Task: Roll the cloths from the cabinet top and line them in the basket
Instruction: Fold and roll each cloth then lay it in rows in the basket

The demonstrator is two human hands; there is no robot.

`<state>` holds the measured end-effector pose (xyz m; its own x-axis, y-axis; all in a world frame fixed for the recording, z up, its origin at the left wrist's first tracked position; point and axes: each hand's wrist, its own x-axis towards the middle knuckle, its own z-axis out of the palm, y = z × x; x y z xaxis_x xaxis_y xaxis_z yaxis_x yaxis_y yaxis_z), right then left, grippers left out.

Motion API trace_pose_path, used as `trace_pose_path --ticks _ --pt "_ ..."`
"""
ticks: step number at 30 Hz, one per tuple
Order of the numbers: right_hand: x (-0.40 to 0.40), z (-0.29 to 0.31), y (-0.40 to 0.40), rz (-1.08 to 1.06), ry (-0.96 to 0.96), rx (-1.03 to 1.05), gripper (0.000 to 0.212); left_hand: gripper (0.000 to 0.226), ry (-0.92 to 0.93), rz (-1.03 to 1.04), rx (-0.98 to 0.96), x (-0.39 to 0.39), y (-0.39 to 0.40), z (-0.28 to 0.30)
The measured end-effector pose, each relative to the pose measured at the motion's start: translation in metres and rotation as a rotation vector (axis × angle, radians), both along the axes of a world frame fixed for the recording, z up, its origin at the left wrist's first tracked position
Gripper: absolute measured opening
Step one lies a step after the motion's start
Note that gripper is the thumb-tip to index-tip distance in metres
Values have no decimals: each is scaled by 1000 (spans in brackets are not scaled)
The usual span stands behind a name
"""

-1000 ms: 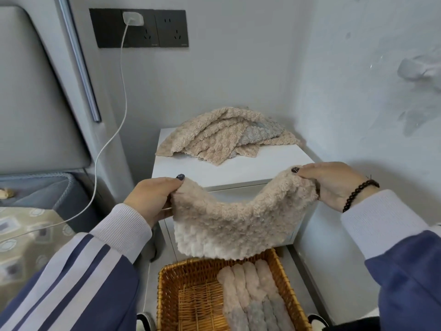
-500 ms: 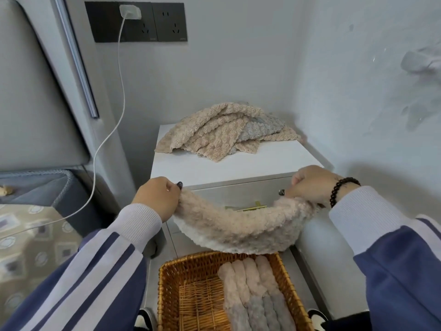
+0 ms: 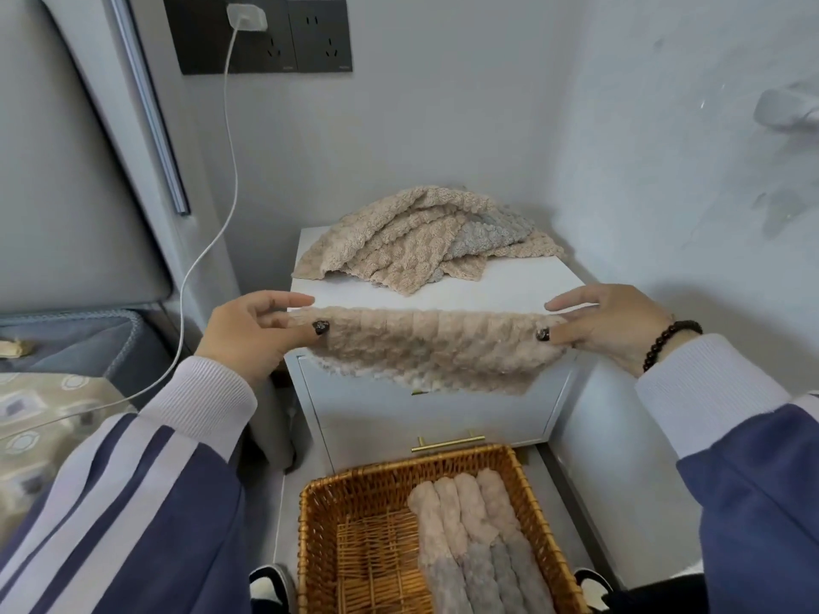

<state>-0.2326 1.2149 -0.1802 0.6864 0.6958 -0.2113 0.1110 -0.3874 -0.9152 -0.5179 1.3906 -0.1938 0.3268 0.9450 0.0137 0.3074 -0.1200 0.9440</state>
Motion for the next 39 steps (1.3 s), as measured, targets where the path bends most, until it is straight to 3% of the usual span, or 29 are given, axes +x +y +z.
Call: trace_pose_path --ticks 5,9,18,22,26,33,36,39 --pt "1 2 4 -102 -79 82 15 15 64 -8 222 1 -3 2" --pt "8 -5 28 -265 23 221 17 10 2 6 130 18 7 -1" --pt "36 -54 90 -352 387 332 23 13 -102 228 -19 47 58 -29" --pt "40 -66 97 -235 176 112 28 36 42 181 7 53 66 -36" --pt "39 -61 97 -214 36 65 23 71 220 44 -13 54 72 -35" --pt "44 -53 104 -296 -148 176 25 28 74 161 79 53 82 -35" --pt "44 -51 111 -331 -6 247 24 16 2 161 57 59 81 -35" --pt "41 -56 120 -255 269 327 19 18 -163 191 -121 62 80 -32"
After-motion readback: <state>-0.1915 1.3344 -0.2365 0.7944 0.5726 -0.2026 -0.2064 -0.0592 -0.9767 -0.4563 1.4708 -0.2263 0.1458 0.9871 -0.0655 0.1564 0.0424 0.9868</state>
